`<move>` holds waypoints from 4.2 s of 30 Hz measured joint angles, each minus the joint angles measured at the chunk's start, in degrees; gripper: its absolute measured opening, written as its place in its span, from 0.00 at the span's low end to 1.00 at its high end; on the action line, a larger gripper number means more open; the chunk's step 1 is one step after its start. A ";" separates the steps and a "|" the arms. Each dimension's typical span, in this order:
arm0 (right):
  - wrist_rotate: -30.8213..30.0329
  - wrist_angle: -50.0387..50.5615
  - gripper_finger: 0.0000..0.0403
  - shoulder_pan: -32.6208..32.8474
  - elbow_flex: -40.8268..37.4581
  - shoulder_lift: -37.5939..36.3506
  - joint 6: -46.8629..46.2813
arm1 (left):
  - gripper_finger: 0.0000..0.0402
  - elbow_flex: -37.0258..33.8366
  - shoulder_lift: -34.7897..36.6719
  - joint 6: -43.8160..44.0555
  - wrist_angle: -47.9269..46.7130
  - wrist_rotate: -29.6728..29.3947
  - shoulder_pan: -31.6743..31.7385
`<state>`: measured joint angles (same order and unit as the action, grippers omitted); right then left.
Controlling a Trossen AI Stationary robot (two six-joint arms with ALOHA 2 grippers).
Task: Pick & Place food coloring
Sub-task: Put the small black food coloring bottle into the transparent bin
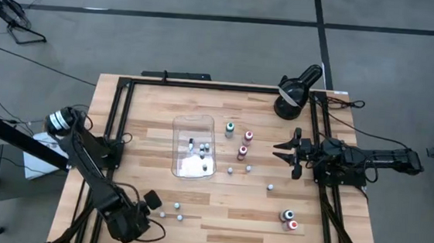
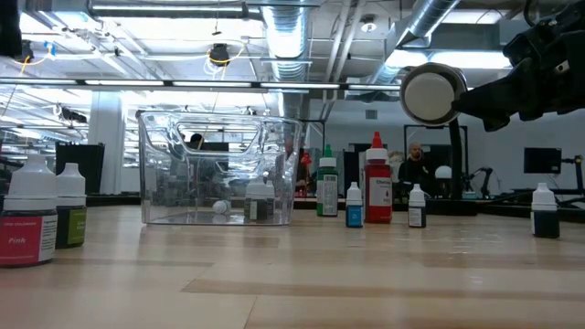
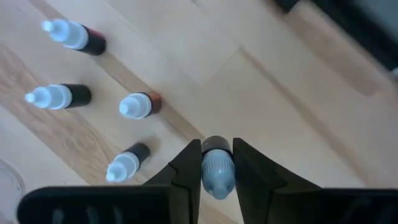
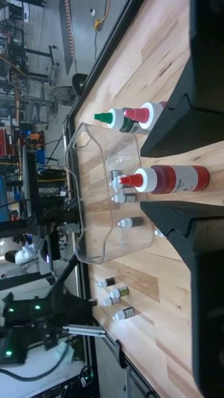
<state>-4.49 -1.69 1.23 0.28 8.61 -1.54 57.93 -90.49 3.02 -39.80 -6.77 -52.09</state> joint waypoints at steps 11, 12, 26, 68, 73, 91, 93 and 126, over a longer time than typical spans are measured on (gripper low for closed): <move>0.00 0.00 0.28 0.02 -0.01 0.01 0.00 | 0.17 -0.02 16.86 6.75 -4.75 1.31 2.38; 0.00 0.00 0.28 0.00 0.01 -0.01 0.00 | 0.17 -0.02 18.50 7.48 -5.14 0.94 2.55; 0.00 0.00 0.28 0.02 0.00 0.00 -0.01 | 0.17 -0.02 32.07 15.04 -5.94 -6.54 2.77; 0.00 0.00 0.28 0.01 0.01 0.01 -0.01 | 0.18 -0.07 29.33 17.80 -3.48 -8.66 60.56; 0.00 0.02 0.28 0.02 -0.01 -0.01 -0.02 | 0.19 1.49 21.70 17.16 1.71 -5.23 60.56; 0.00 0.00 0.28 0.00 0.01 -0.01 0.00 | 0.19 16.91 -9.35 6.89 0.71 3.45 63.47; 0.00 0.00 0.28 0.02 0.01 0.00 -0.01 | 0.19 17.59 -11.30 6.35 0.44 3.50 63.44; 0.00 0.00 0.28 0.02 0.01 0.01 0.00 | 0.19 17.81 -16.57 -16.03 0.90 -1.16 61.10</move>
<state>-4.49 -1.69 1.26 0.30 8.62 -1.54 75.75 -107.07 -13.01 -38.89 -7.92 9.01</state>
